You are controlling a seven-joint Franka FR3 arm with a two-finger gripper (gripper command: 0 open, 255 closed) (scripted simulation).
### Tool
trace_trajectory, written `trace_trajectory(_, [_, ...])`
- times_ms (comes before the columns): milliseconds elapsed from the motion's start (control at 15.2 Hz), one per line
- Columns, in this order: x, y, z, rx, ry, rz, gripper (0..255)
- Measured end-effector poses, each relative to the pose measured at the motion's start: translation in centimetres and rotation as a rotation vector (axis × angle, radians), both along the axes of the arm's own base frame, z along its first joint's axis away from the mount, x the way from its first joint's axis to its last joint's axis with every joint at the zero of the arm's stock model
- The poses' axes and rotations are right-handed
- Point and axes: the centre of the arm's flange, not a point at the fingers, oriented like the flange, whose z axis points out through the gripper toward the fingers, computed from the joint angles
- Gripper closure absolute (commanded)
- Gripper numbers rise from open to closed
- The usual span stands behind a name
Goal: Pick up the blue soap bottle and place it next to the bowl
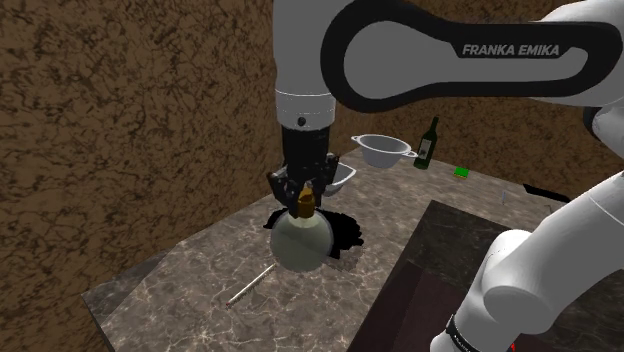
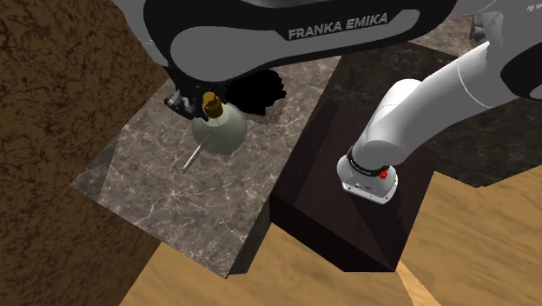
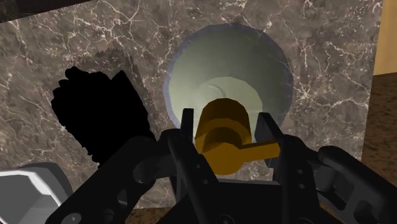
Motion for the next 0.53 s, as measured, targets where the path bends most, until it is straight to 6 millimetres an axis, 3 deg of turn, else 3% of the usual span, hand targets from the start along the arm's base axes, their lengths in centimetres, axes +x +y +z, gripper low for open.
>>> trace_trajectory(330, [-0.2, -0.1, 2.5, 0.000, 0.000, 0.000, 255])
trace_trajectory(528, [0.6, -3.0, 2.8, 0.000, 0.000, -0.002, 255])
